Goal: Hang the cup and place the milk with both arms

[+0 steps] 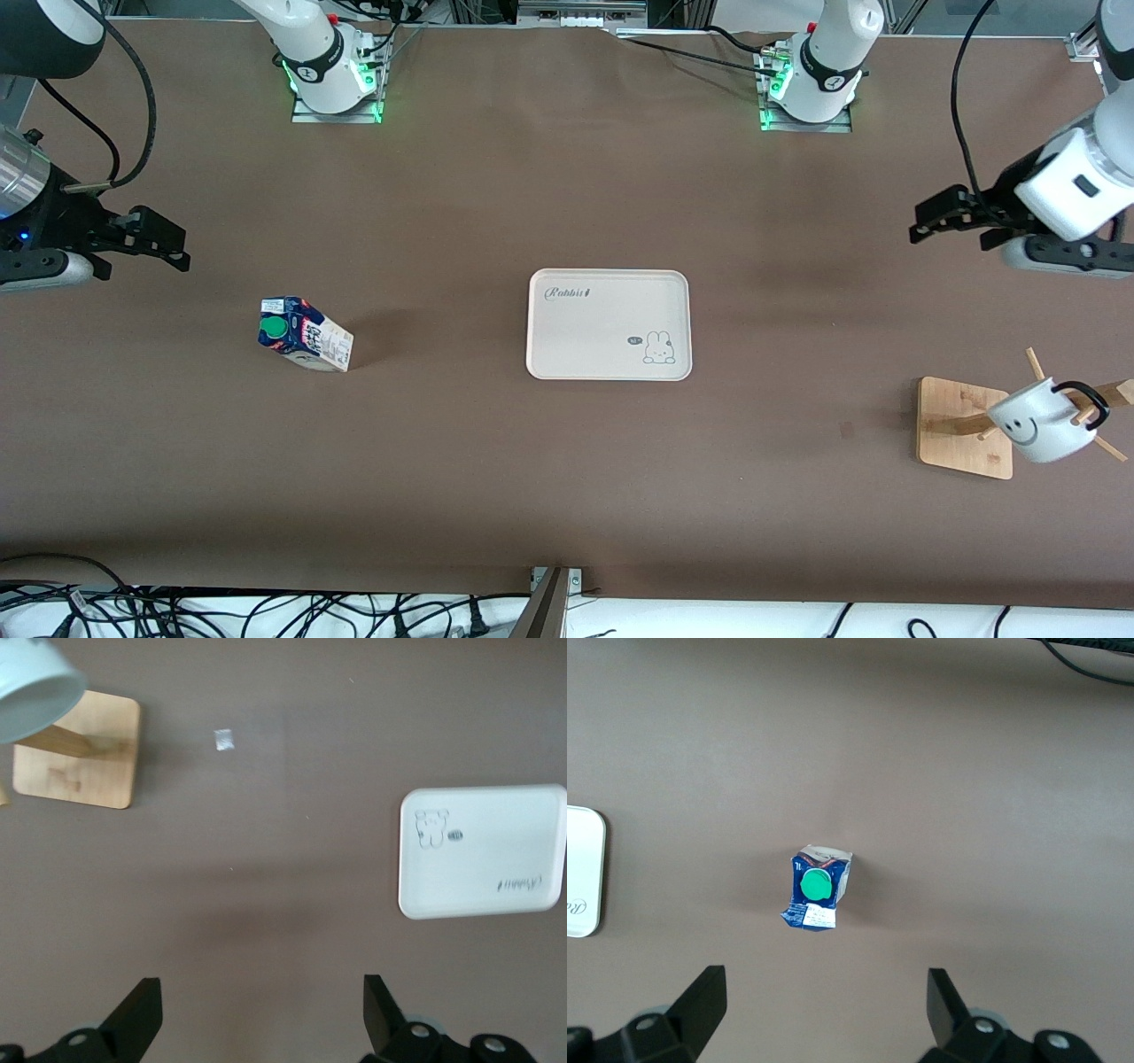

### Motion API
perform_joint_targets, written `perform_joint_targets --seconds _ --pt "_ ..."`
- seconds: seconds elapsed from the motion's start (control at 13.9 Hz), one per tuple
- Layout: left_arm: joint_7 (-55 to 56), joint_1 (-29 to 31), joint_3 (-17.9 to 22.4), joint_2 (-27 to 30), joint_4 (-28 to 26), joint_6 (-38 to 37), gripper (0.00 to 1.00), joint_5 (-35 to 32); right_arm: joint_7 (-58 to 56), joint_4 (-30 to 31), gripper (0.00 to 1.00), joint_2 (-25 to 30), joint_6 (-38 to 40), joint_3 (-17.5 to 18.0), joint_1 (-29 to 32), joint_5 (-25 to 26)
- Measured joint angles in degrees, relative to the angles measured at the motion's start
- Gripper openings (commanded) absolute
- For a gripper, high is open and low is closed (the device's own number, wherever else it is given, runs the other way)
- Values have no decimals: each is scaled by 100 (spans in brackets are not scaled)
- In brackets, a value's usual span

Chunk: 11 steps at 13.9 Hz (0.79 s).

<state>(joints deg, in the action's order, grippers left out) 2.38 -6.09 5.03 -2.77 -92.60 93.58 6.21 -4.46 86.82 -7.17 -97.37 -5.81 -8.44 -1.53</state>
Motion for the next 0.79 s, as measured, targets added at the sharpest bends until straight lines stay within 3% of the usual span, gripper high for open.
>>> perform_joint_targets --seconds 0.29,0.79 --pt "195 309 16 118 111 363 100 -89 0 0 100 -1 0 -1 2 0" --pt "328 306 -97 280 114 -163 100 -105 0 0 100 -1 0 -19 8 0"
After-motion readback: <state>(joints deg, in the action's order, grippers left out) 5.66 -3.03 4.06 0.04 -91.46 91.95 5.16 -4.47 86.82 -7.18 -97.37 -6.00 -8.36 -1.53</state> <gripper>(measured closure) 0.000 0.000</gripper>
